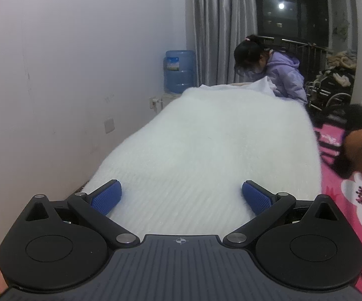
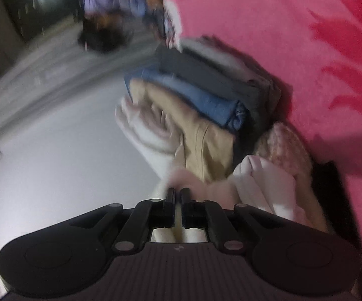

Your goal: Fold clothes

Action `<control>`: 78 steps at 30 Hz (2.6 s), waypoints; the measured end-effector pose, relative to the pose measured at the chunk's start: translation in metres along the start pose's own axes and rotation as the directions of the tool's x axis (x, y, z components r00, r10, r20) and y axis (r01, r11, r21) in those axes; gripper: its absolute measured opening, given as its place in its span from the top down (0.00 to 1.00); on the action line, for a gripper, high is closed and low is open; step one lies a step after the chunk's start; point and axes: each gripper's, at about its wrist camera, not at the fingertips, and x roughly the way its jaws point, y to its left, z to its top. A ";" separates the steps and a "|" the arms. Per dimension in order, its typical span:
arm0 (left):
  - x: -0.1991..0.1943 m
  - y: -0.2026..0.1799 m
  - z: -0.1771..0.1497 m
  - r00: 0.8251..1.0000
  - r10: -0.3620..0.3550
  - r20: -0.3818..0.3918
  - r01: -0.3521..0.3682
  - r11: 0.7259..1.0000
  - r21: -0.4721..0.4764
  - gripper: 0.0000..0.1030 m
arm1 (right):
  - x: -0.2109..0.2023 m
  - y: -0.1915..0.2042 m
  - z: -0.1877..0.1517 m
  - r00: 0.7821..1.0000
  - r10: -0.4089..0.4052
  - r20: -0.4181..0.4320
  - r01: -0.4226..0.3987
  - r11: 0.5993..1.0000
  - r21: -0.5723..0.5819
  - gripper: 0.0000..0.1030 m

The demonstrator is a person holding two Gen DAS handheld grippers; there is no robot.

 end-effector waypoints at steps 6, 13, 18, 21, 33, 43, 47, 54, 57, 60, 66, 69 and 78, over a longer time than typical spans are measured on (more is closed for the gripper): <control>-0.001 -0.004 -0.001 1.000 0.009 0.007 -0.009 1.000 0.011 0.00 | -0.060 0.030 -0.006 0.995 0.029 0.092 -0.009 0.978 -0.210 0.74; -0.001 -0.006 -0.003 1.000 0.012 0.010 -0.012 1.000 0.017 0.00 | -0.026 0.028 -0.022 0.998 0.045 0.033 -0.034 0.960 -0.278 0.79; 0.002 -0.003 -0.002 1.000 0.003 0.013 -0.003 1.000 0.003 0.00 | -0.003 0.005 -0.042 0.998 0.058 0.011 -0.053 0.965 -0.258 0.89; 0.004 -0.004 -0.002 1.000 0.001 0.020 -0.001 1.000 0.005 0.00 | 0.001 0.004 -0.041 0.997 0.071 0.016 -0.066 0.971 -0.229 0.89; 0.004 -0.005 -0.005 0.999 -0.018 0.045 0.017 1.000 0.011 0.00 | -0.043 0.024 -0.027 0.993 0.111 0.038 -0.091 0.934 -0.345 0.88; 0.006 0.003 -0.008 0.996 -0.060 0.066 0.061 0.998 -0.003 0.00 | -0.032 0.071 -0.154 0.971 -0.219 -0.095 -0.001 0.393 -0.920 1.00; -0.005 0.019 -0.001 0.985 -0.166 0.053 0.166 0.986 -0.012 0.00 | -0.038 0.049 -0.129 0.972 -0.199 -0.129 0.009 0.574 -0.819 1.00; -0.035 0.017 -0.038 0.964 -0.262 0.053 0.254 0.960 0.116 0.00 | -0.050 0.067 -0.180 0.946 -0.276 -0.170 -0.089 0.284 -0.955 0.89; -0.024 -0.020 -0.061 0.994 -0.107 0.033 0.088 0.928 0.363 0.00 | -0.040 0.058 -0.188 0.933 -0.341 -0.119 -0.050 0.205 -0.977 0.90; -0.031 -0.034 -0.068 0.996 -0.075 0.041 0.046 0.877 0.478 0.00 | -0.043 0.074 -0.183 0.933 -0.334 -0.132 -0.049 0.246 -0.968 0.89; -0.067 0.015 -0.034 0.953 -0.303 -0.016 0.301 0.936 0.180 0.00 | -0.050 0.111 -0.192 0.981 -0.192 -0.006 0.013 0.100 -0.995 0.86; -0.063 0.031 -0.015 0.948 -0.317 0.014 0.316 0.948 0.042 0.00 | -0.020 0.080 -0.178 0.948 -0.299 0.109 0.111 -0.012 -0.994 0.86; 0.024 0.041 -0.003 0.985 -0.171 0.001 0.170 0.981 -0.096 0.00 | -0.015 0.130 -0.184 0.974 -0.214 0.080 0.083 0.008 -0.996 0.83</control>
